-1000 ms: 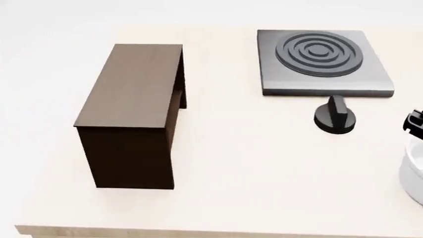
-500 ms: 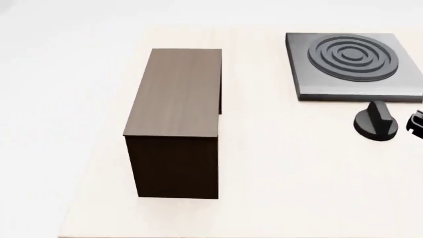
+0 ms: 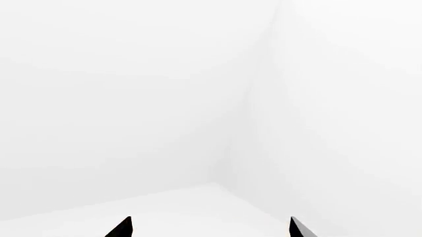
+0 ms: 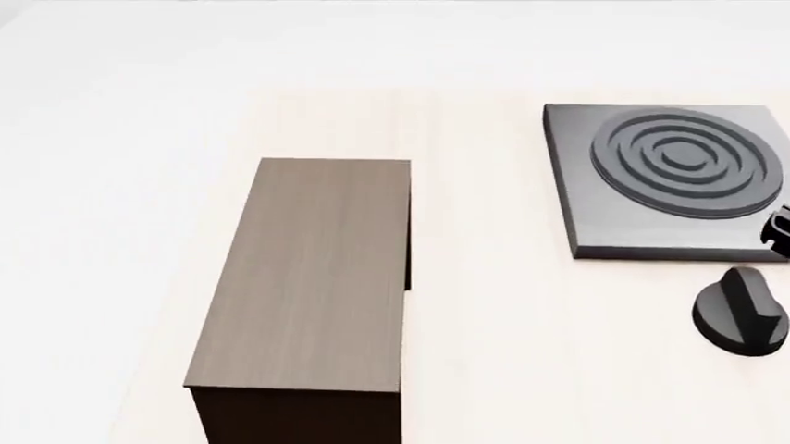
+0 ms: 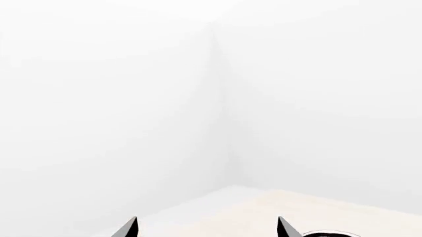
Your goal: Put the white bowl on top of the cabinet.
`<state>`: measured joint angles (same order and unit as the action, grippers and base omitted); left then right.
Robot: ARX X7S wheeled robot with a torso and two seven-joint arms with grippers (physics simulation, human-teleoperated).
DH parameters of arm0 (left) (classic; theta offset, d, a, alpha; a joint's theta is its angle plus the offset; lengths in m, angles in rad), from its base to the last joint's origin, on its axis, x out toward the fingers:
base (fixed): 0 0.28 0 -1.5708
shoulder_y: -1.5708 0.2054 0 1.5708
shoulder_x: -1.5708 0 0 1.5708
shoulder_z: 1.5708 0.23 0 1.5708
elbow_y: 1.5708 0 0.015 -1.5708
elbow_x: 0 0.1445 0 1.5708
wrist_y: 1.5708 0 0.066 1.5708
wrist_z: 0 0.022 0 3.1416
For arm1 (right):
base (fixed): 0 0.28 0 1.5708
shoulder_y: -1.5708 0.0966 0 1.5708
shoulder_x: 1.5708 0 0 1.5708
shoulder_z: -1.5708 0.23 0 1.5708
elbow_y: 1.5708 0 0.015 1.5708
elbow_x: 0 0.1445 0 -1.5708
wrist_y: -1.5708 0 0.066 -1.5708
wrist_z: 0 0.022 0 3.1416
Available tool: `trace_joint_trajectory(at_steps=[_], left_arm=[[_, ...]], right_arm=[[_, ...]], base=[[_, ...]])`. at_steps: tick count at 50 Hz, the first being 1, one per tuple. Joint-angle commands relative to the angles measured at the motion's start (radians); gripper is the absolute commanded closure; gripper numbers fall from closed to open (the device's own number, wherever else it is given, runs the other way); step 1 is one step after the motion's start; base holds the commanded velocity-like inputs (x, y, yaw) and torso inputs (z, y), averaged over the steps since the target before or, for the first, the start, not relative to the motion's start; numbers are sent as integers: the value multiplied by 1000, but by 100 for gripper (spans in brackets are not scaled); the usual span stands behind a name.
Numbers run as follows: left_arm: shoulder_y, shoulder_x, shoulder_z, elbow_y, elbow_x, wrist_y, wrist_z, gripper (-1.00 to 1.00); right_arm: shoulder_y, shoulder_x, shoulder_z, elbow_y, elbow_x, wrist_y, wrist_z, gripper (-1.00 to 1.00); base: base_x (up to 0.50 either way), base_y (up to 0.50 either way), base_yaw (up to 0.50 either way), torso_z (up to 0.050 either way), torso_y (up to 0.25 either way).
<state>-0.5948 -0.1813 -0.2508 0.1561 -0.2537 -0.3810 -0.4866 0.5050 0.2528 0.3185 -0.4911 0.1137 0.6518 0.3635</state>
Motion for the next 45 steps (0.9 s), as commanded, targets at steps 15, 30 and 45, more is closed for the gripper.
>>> trace_joint_trajectory(at_steps=[15,30,45], left_arm=[[3,-8,11,-2,-9,6,-12,-100],[3,-13,15,-4,-14,7,-19,-100],[6,-18,20,-4,-19,10,-25,-100]], right_arm=[[7,5,-15,43,-50,-26,63,-100],[70,5,-20,191,-241,11,294,-100],[97,8,34,268,-316,61,422,-100]], base=[[293,0,0,0,1],[0,0,0,0,0],[0,0,0,0,0]])
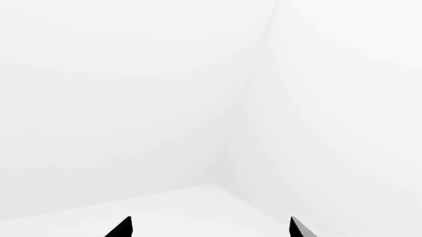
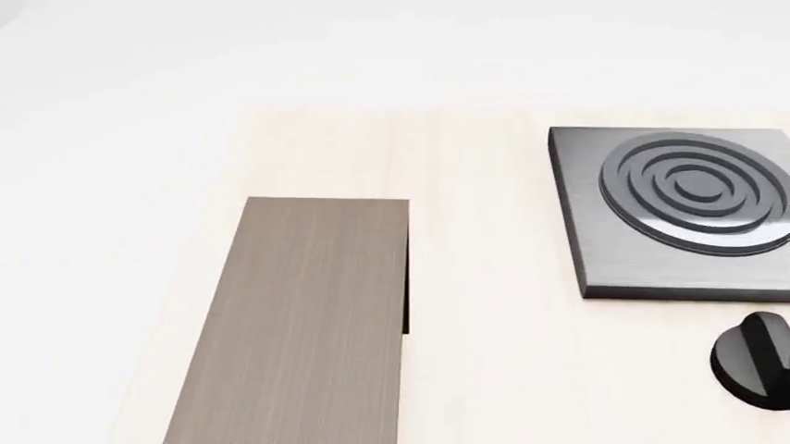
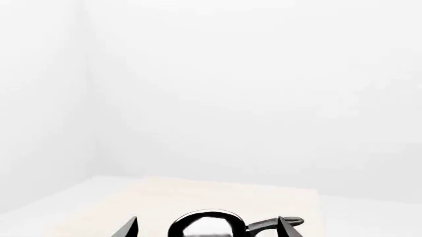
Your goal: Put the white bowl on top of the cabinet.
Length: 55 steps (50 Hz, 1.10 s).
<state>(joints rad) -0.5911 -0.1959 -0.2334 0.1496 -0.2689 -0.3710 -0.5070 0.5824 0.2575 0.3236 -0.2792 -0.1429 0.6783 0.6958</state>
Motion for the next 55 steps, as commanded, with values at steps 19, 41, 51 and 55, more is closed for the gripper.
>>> trace_joint_trajectory(at_steps=[19,41,51,55], left_arm=[[4,-11,15,-3,-2,8,-15,-100],[4,-16,22,-10,-9,15,-22,-100],[6,-19,26,-13,-13,18,-24,-100],[6,-20,27,-11,-14,16,-26,-100]], right_arm=[[58,4,64,126,-108,117,176,-100],[110,-3,84,193,-66,271,122,-100],[113,-11,98,215,-33,267,95,-100],[114,-12,101,226,-27,266,93,-100]], base=[[0,0,0,0,0],[0,0,0,0,0],[0,0,0,0,0],[0,0,0,0,0]])
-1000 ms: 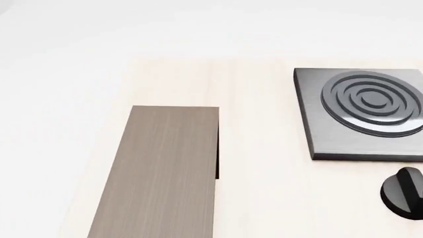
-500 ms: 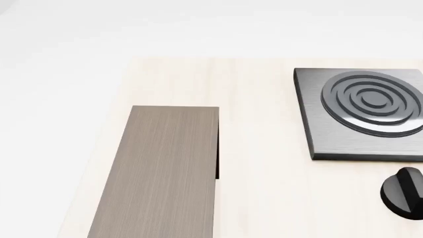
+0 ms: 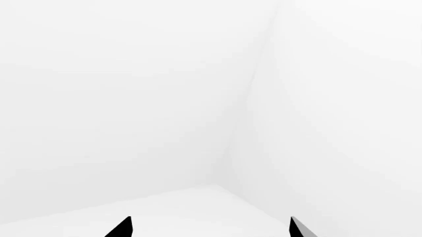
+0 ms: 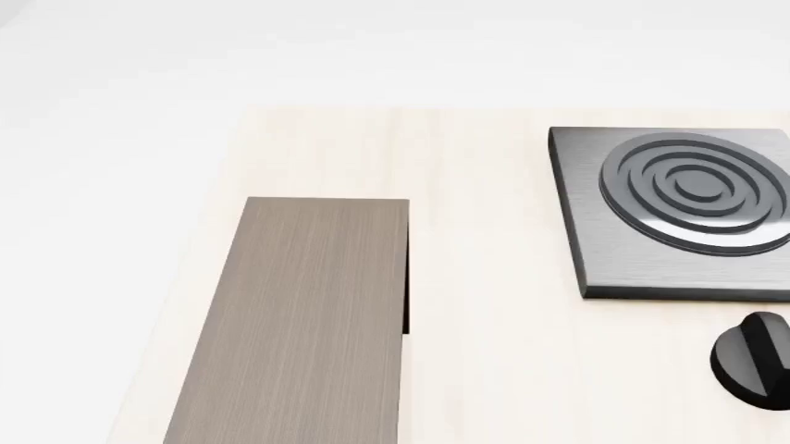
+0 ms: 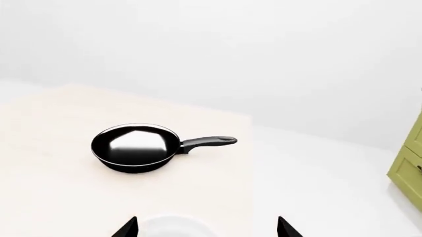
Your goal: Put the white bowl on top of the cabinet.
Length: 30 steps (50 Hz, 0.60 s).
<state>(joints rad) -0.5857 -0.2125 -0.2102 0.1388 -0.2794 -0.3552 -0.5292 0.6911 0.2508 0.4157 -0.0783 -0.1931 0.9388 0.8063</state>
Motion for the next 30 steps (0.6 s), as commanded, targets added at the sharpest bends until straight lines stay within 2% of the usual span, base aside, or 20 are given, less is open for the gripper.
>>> trace_joint_trajectory(at_steps=[1,14,18,30], left_arm=[[1,-3,5,-1,-4,1,-4,-100],[4,-8,8,-2,-6,2,-10,-100],[8,-7,14,6,-6,-1,-12,-100],[5,-11,17,-3,-9,2,-15,-100]], right_arm=[[11,-9,21,31,36,15,-27,-100],[23,-11,69,61,67,8,-33,-100],[23,-10,116,71,106,-17,-58,-100],[35,17,143,141,141,-104,-90,-100]], base=[[0,0,0,0,0],[0,0,0,0,0],[0,0,0,0,0],[0,0,0,0,0]])
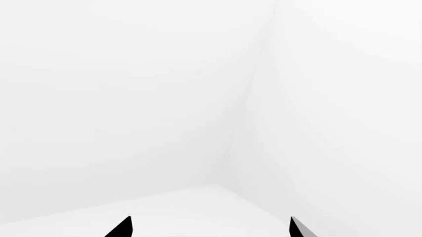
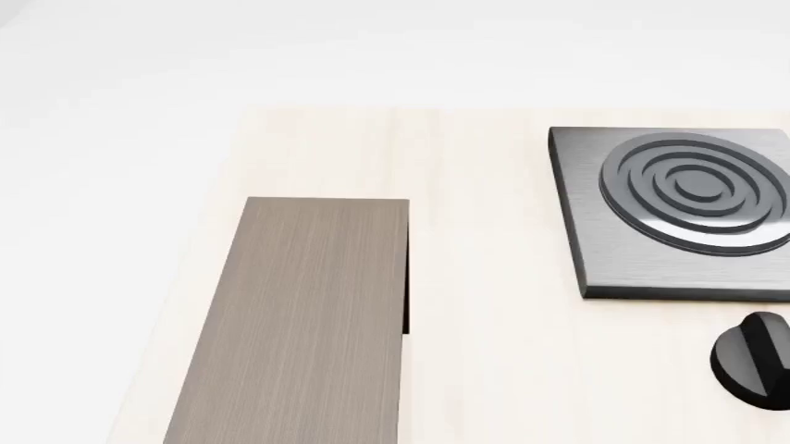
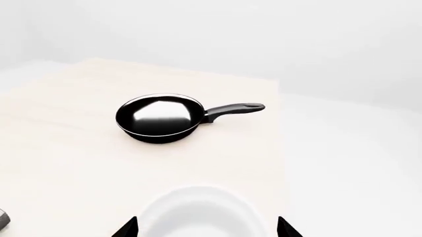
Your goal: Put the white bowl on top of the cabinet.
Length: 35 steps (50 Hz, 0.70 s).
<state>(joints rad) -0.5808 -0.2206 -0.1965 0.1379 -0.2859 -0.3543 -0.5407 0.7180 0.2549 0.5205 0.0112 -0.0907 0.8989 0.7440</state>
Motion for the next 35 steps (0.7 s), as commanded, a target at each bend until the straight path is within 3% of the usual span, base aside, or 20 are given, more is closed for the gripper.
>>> trace_joint_trajectory(at_steps=[1,35], left_arm=[[1,-3,4,-3,-2,1,-4,-100],[3,-12,16,-10,-10,9,-14,-100]], right_arm=[[8,13,44,52,42,-65,-29,-100],[-22,60,70,61,3,-84,22,-100]], base=[[0,0,0,0,0],[0,0,0,0,0]])
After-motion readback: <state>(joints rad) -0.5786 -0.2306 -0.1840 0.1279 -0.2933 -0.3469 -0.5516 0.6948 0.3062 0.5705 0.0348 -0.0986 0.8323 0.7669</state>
